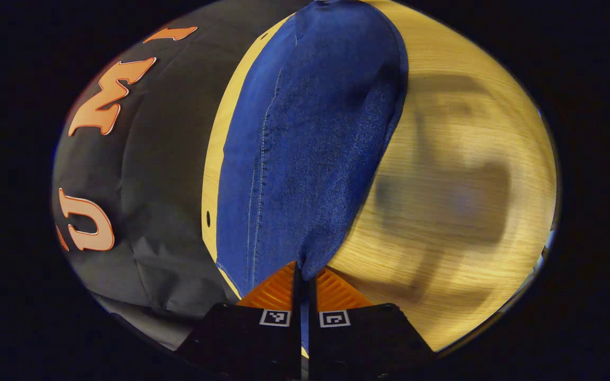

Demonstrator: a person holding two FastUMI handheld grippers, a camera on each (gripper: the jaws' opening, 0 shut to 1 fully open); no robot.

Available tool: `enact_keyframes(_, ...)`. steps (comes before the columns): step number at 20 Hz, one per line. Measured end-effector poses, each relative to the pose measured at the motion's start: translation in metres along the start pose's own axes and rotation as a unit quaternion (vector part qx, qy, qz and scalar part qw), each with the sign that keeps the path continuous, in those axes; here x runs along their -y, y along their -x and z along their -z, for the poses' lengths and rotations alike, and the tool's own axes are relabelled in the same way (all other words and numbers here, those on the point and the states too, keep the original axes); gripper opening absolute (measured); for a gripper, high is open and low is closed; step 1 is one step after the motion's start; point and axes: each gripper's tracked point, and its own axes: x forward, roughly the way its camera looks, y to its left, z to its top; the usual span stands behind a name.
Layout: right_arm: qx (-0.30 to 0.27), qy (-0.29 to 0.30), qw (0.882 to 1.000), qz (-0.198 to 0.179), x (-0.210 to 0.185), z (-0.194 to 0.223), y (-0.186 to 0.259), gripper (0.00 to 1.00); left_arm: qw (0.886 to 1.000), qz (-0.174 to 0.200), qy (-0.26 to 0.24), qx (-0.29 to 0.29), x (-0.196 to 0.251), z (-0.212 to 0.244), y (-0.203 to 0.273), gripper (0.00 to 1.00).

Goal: Grasp the waist and the cuffs of the jeans and fold them to make the two legs overlap; first hold the waist and fold one-third of the jeans toward the cuffs, then hold the cuffs and fold the remaining one-third in the same direction to finish folding.

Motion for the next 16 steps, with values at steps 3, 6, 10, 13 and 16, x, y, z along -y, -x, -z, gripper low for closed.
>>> enact_keyframes(3,-0.01,0.109,0.994,0.003,0.014,0.011,0.002,0.98,1.0,-0.004,-0.007,-0.001,0.0,-0.001,0.001,0.05)
enact_keyframes(6,-0.041,0.214,0.976,-0.004,0.02,0.051,0.003,0.98,1.0,0.001,0.002,-0.003,0.0,0.001,0.001,0.06)
enact_keyframes(10,-0.08,0.332,0.939,-0.032,0.017,0.105,-0.002,0.98,1.0,0.003,-0.004,-0.006,0.001,0.001,0.001,0.06)
enact_keyframes(13,-0.088,0.467,0.878,-0.056,0.019,0.13,-0.004,0.98,1.0,-0.002,-0.01,-0.01,0.001,0.0,0.001,0.05)
enact_keyframes(16,-0.09,0.564,0.816,-0.09,0.014,0.157,-0.017,0.98,1.0,-0.005,-0.011,-0.014,0.001,0.001,0.0,0.05)
